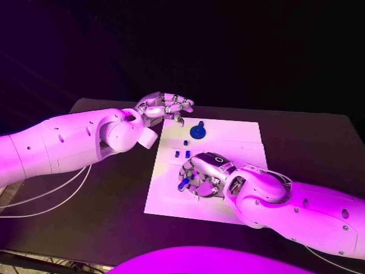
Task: Assemble the parts on the task board
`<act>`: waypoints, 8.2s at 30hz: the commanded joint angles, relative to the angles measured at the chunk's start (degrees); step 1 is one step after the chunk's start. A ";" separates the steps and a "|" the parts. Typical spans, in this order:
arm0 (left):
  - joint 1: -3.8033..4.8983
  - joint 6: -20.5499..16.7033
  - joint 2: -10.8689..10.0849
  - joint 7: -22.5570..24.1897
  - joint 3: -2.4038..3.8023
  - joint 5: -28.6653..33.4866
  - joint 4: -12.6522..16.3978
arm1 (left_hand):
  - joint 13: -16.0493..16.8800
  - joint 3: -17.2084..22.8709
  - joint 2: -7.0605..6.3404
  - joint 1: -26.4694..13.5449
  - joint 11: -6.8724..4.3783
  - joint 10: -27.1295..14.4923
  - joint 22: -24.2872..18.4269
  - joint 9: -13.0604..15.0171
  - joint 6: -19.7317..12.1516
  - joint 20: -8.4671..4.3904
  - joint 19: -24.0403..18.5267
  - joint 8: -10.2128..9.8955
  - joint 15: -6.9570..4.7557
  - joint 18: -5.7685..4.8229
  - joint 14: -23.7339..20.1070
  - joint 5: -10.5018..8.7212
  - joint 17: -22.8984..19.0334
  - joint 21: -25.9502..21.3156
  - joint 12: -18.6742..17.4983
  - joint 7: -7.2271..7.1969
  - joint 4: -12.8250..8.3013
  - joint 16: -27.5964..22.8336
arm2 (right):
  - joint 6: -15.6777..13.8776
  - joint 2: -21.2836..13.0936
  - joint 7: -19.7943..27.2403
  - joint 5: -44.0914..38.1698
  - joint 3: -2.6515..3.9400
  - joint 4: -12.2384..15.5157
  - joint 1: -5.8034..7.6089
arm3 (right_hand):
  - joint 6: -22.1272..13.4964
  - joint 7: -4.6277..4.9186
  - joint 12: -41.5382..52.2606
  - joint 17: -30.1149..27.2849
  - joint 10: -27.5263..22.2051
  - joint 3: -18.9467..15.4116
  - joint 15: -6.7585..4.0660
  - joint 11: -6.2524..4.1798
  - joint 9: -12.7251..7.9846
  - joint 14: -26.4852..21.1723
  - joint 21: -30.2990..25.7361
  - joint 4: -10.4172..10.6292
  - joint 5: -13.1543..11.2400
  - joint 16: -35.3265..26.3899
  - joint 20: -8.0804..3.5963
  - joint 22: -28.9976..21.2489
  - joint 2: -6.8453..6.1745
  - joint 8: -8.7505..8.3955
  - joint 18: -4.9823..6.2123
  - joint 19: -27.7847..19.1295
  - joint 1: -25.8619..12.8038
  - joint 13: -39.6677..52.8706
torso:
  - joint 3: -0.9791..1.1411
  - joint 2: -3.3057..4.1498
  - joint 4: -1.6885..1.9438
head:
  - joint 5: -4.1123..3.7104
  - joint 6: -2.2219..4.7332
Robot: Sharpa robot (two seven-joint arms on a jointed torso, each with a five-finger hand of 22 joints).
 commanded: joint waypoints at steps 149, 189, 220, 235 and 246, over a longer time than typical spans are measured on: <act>0.04 2.27 -0.26 -1.06 0.03 0.04 0.18 | 0.00 -0.33 0.02 0.45 -0.15 -0.38 -0.06 -0.04 0.20 -0.02 0.22 0.62 0.03 0.81 -0.51 -0.06 -0.26 -0.42 0.48 1.01 0.34 0.34 | 4.46 2.08 -12.07 -9.51 -0.53 2.31 -0.20 | 0.55 -0.86 1.61 -0.65 2.36 -0.68 -0.73 -1.37 0.64 1.47 -1.35 0.84 -1.66 -0.19 -0.68 6.67 -0.45 -2.06 -0.75 0.21 -2.53 4.21 | 0.00 0.01 -0.01 | -0.01 -0.74; 0.03 2.23 -0.56 -0.85 -0.02 0.05 0.15 | -0.02 -0.44 -0.03 0.52 -0.14 -0.49 -0.07 -0.08 0.06 -0.01 0.20 0.65 0.05 0.81 -0.56 -0.10 -0.32 -0.44 0.52 0.99 0.42 0.37 | -7.93 -11.49 -0.83 9.53 0.35 10.61 4.41 | -7.40 1.76 3.84 -2.65 0.82 -1.21 0.61 0.28 -0.72 0.89 -2.95 0.53 -2.13 -1.46 0.50 5.80 -3.20 -7.03 -0.40 -0.52 -2.09 6.30 | 0.08 -0.20 -0.19 | -0.85 0.18; -0.84 1.32 -2.24 0.84 -0.42 0.43 2.11 | -0.01 -0.87 -0.37 0.29 -0.23 -0.46 -0.10 -0.12 -0.02 0.02 0.10 0.77 0.02 0.79 -0.68 -0.15 -0.40 -0.54 0.67 0.84 0.67 0.39 | 3.30 -28.96 -20.77 17.63 -0.55 12.60 4.12 | -8.22 -0.74 68.61 19.11 15.78 -27.47 -0.83 -1.76 4.10 5.04 6.99 18.93 0.00 14.21 -0.89 14.36 -0.52 5.38 -3.20 5.53 -8.49 75.00 | -0.02 -0.61 -0.57 | -5.40 1.19; -0.88 1.53 -2.59 0.35 -0.43 0.44 2.15 | 0.00 -0.89 -0.17 0.25 -0.23 -0.42 -0.11 -0.11 0.06 0.02 0.08 0.88 0.01 0.80 -0.70 -0.10 -0.43 -0.58 0.75 0.88 0.84 0.42 | 4.51 -26.76 -22.63 16.06 -0.68 12.14 2.32 | -7.73 -1.01 67.87 18.91 15.45 -33.86 -0.99 -1.97 3.83 4.96 7.00 18.97 -1.11 14.14 -0.99 14.39 1.45 6.49 -3.21 5.55 -9.34 74.80 | -0.01 -0.57 -0.66 | -5.28 1.12; -0.88 1.64 -2.68 0.16 -0.43 0.44 2.05 | 0.00 -0.89 -0.17 0.25 -0.23 -0.42 -0.11 -0.11 0.06 0.02 0.08 0.88 0.01 0.80 -0.70 -0.10 -0.43 -0.58 0.75 0.88 0.84 0.42 | 4.57 -24.41 -22.62 16.03 -0.69 11.62 1.47 | -7.40 -1.18 67.83 18.92 15.55 -36.04 -1.10 -2.12 3.79 4.96 6.99 18.94 -1.54 14.16 -1.07 14.40 2.36 7.05 -3.21 5.55 -9.06 74.96 | 0.03 -0.60 -0.65 | -5.25 0.99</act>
